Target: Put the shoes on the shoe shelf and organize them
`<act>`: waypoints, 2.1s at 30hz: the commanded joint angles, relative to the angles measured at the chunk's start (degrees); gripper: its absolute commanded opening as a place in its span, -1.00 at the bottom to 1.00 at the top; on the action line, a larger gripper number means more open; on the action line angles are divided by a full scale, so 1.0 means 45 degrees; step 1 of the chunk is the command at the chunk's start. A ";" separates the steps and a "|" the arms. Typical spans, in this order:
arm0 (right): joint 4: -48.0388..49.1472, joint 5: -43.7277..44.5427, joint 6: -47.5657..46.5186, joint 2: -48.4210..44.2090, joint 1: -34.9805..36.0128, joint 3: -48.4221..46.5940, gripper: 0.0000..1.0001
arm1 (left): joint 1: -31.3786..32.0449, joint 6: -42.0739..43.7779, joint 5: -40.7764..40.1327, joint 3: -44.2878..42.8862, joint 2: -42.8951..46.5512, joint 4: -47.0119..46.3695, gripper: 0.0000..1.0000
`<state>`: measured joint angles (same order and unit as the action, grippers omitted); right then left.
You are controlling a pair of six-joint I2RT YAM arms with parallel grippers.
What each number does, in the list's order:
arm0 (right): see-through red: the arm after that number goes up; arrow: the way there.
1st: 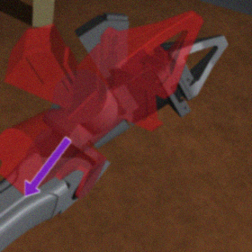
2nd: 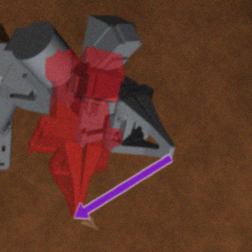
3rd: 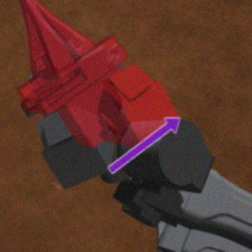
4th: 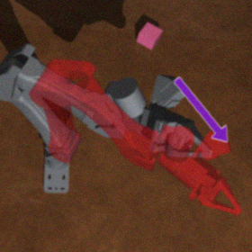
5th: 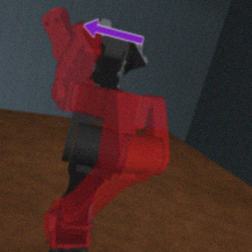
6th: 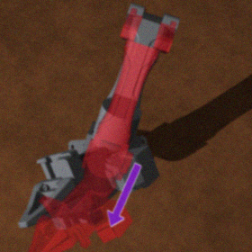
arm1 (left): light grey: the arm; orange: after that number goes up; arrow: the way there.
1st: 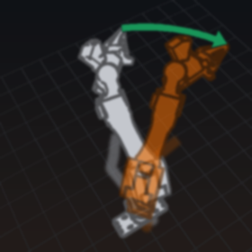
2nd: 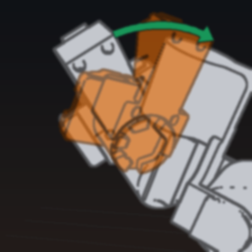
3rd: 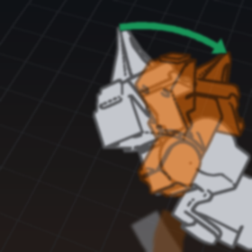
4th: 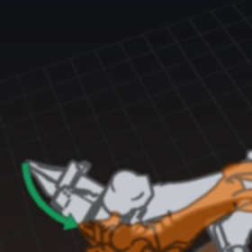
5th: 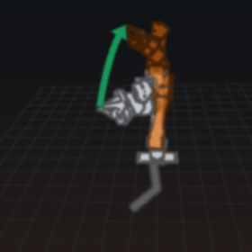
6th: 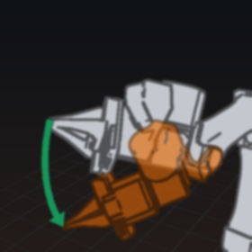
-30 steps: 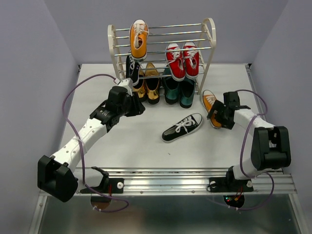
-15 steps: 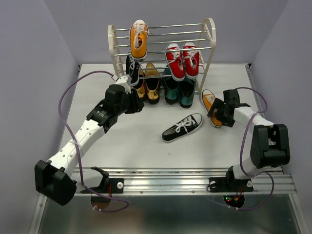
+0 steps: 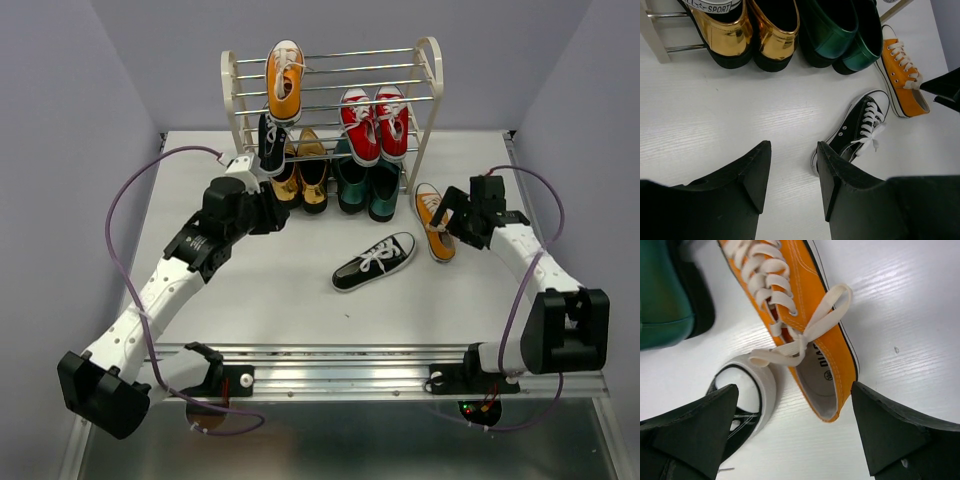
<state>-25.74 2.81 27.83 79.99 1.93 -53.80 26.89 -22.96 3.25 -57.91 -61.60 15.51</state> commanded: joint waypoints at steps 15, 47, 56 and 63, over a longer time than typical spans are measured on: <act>-0.2190 0.0723 0.0807 -0.4453 0.1308 -0.0681 1.00 | 0.5153 -0.1225 -0.2830 -0.0256 -0.1656 -0.0008 0.15; -0.3402 0.0723 0.0436 -0.6017 0.1308 -0.0232 1.00 | 0.5703 -0.1167 -0.1932 -0.1213 -0.7267 -0.0790 -0.03; -0.3343 0.0626 0.0475 -0.6134 0.1308 -0.0095 1.00 | 0.5840 -0.1050 -0.2030 -0.1621 -0.8282 -0.0108 -1.00; -0.3577 0.0782 0.0377 -0.6309 0.1308 -0.0173 1.00 | 0.6016 -0.2102 -0.3706 -0.1937 -0.5908 0.1221 -1.00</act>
<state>-41.67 5.23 30.65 53.34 7.97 -54.46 53.32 -28.97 -8.69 -64.77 -97.76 17.08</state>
